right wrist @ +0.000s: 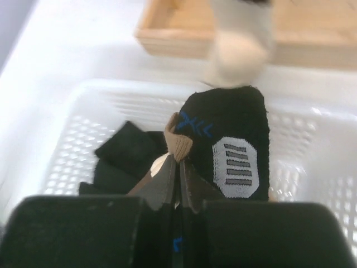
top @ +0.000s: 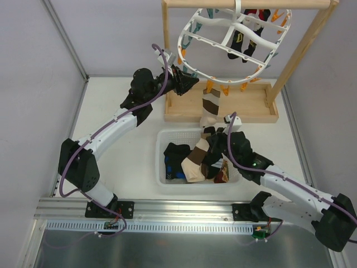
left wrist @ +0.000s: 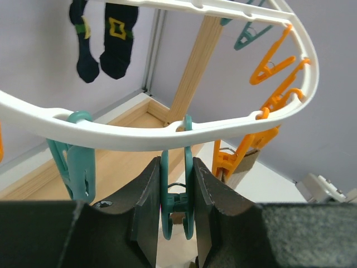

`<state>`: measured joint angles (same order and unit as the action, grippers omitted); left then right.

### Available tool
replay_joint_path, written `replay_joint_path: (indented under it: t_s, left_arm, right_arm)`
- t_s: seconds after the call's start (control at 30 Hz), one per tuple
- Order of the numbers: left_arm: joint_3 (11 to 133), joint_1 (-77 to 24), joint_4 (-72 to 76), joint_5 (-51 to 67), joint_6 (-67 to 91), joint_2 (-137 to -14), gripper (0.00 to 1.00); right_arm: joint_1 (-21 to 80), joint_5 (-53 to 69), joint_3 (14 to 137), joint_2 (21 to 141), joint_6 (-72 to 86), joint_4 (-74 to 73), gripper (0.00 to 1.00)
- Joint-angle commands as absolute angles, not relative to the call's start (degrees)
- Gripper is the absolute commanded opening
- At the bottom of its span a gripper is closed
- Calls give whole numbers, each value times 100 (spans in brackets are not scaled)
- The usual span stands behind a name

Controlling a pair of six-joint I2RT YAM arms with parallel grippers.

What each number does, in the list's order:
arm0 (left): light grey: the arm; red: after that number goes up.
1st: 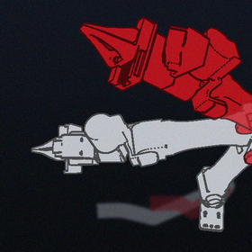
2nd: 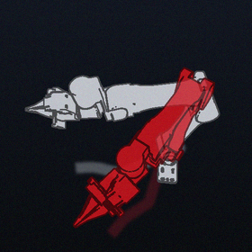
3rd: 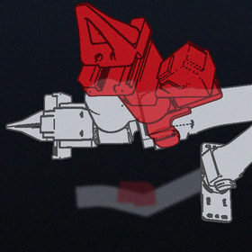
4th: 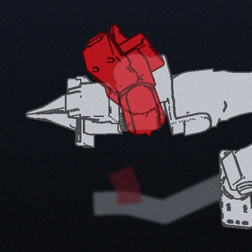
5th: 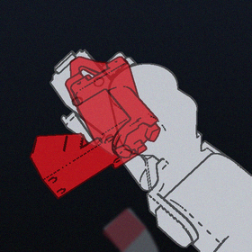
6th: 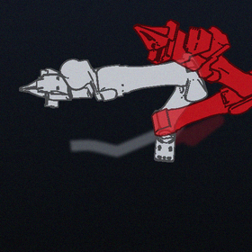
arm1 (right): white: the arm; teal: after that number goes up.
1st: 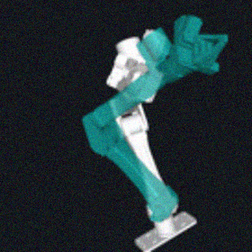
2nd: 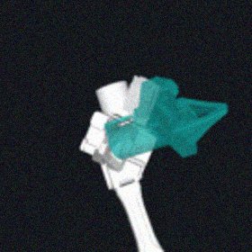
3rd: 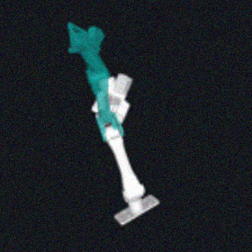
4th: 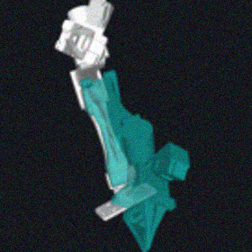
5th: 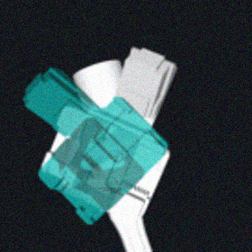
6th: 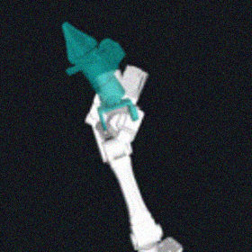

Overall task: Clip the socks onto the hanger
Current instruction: Pick up the sock from the bin.

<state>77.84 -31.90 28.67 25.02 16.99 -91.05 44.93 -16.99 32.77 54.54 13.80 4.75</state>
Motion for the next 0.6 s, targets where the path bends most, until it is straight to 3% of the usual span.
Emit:
replay_joint_path:
  t_s: [0.0,0.23,0.57]
  left_arm:
    - [7901,-3226,2118,3285,1872,-8921,0]
    - [8077,-3226,2408,3893,1977,-8842,0]
    - [7963,-3226,2996,3823,2531,-8894,0]
  right_arm:
    - [4544,-651,3602,5151,344,1222,1]
    - [4535,-45,4033,5317,-272,1696,1]
    - [4526,184,4843,5625,-483,2065,1]
